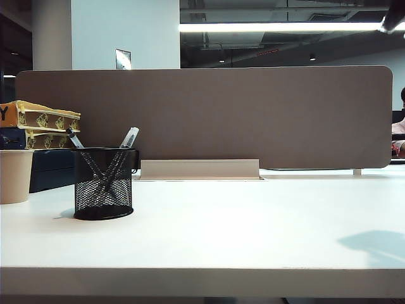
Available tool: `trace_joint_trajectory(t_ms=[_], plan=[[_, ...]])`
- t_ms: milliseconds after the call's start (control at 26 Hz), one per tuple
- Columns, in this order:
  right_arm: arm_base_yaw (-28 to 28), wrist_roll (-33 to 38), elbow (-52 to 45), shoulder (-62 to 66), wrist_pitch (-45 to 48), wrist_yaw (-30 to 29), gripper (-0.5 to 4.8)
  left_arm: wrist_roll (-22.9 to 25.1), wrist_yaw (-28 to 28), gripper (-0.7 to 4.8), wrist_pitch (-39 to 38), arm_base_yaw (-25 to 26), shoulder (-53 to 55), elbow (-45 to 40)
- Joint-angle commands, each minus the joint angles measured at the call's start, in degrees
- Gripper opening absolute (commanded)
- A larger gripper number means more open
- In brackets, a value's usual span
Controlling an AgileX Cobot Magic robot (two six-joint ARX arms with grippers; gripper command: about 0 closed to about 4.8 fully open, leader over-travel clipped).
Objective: Pick up one pen and put it in the pen container.
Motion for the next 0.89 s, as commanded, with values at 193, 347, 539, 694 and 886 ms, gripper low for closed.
trace_joint_trajectory(t_ms=[193,347,539,694,886], plan=[[0.0,6.1,-8.0,-4.8,8.3,-0.1,2.12,-6.1,-4.9,1.26,1.3,0.0,-1.0,-0.1],[0.0,7.2,-9.8,-5.8,12.4,0.2,2.12,-7.1,-6.6,1.54,2.6,0.0,-1.0,-0.3],[0.0,8.6,-11.7,-5.8,16.8,1.5,2.12,-9.9,-10.8,1.57,4.2,0.0,-1.0,-2.5],[0.0,8.5,-13.4,-5.9,18.6,2.1,2.12,-13.1,-11.4,1.58,6.6,0.0,-1.1,-5.0],[0.0,8.4,-17.2,-5.9,22.1,3.6,2.12,-13.2,-11.5,1.58,8.2,0.0,-1.3,-7.5]])
